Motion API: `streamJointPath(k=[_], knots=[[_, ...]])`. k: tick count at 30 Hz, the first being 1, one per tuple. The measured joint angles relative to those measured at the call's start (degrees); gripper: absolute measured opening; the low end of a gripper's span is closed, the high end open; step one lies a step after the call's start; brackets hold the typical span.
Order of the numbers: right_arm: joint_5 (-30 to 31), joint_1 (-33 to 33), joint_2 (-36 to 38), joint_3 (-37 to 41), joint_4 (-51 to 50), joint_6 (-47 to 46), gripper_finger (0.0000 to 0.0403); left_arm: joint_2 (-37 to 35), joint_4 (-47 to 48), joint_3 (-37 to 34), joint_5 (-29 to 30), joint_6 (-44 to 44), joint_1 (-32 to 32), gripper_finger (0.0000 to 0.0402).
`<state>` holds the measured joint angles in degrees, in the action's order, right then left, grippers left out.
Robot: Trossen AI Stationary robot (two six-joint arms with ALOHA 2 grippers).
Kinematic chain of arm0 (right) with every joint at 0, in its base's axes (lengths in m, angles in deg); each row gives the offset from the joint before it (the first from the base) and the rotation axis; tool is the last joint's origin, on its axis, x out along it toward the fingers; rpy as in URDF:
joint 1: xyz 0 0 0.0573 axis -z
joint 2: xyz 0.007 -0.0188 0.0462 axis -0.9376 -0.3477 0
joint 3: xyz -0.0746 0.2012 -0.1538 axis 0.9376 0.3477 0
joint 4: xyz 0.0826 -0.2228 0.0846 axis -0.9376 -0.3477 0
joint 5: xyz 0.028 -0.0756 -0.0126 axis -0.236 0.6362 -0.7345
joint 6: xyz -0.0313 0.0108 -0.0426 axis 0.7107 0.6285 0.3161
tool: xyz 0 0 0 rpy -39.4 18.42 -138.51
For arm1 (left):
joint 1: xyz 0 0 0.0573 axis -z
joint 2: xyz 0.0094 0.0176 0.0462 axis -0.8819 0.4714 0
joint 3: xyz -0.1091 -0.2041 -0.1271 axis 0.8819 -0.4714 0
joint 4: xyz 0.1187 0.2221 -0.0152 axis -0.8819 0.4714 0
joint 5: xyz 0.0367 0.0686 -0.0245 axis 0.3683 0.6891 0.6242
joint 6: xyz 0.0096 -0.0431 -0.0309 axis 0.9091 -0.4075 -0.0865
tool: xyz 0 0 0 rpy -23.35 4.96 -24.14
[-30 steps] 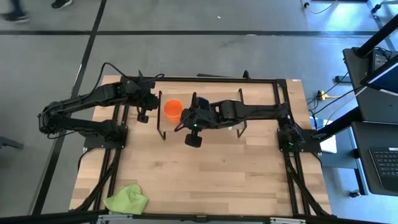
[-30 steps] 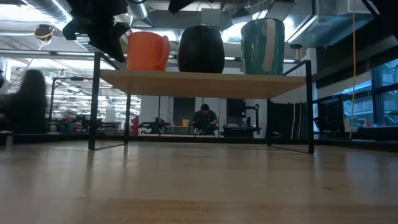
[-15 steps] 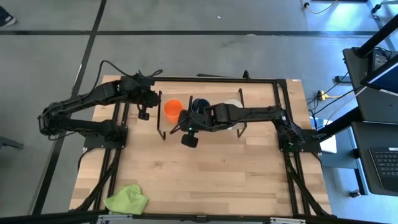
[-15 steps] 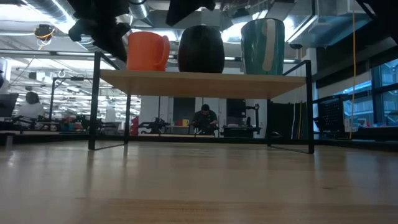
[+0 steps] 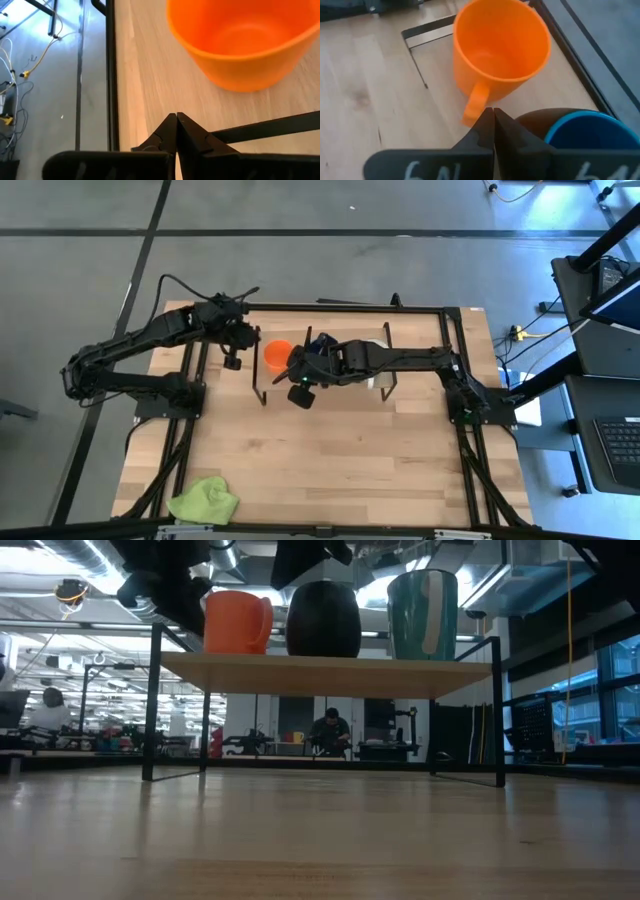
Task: Stack small to large cups/mugs on shelf
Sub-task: Put the orange mug on the shelf
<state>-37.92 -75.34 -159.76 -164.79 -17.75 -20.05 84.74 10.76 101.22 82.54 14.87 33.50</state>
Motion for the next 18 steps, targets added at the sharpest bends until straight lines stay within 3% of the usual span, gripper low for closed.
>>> streamJointPath(k=[9, 18], knots=[[-3.3, 0.3, -0.4, 0.0, 1.1, -4.1, 0.0000, 0.0, -0.7, 0.0, -2.6, 0.0, -1.3, 0.0002], [-0.5, 0.3, -1.2, 0.2, 1.3, -5.2, 0.0000, 0.8, -0.9, 0.0, -2.7, 0.9, -1.4, 0.0001]])
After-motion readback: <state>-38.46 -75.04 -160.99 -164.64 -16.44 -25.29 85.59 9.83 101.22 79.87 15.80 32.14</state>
